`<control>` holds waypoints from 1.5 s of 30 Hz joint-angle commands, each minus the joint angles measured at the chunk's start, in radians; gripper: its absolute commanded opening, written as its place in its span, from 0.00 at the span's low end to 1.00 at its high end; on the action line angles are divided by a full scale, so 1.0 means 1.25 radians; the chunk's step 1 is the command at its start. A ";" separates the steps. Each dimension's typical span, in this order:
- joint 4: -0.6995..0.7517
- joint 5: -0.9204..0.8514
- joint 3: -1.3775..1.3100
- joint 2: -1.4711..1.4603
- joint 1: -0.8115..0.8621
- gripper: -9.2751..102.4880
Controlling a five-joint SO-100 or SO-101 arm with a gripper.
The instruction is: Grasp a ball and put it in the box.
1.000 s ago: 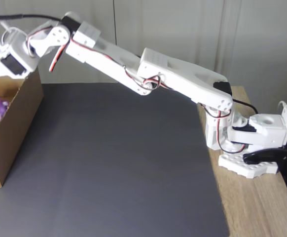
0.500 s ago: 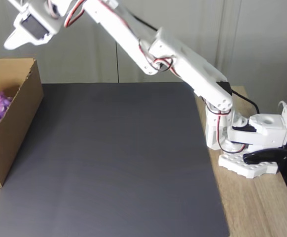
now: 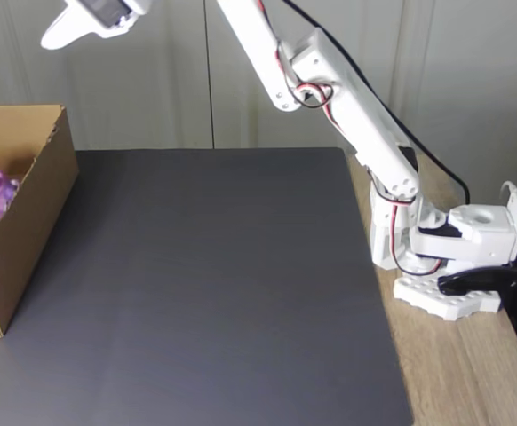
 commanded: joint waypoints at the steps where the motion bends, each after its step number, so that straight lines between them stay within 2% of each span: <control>1: 0.011 0.005 -0.018 0.075 0.012 0.08; 5: 0.020 0.007 0.016 0.145 0.049 0.08; 10: 0.020 0.045 0.171 0.277 0.080 0.08; 17: 0.021 0.040 0.211 0.331 0.079 0.08; 24: -0.034 0.091 0.593 0.549 0.061 0.08; 32: -0.228 0.083 1.017 0.779 0.029 0.08; 36: -0.395 0.047 1.270 0.912 0.020 0.08; 45: -0.588 0.040 1.687 1.127 0.007 0.08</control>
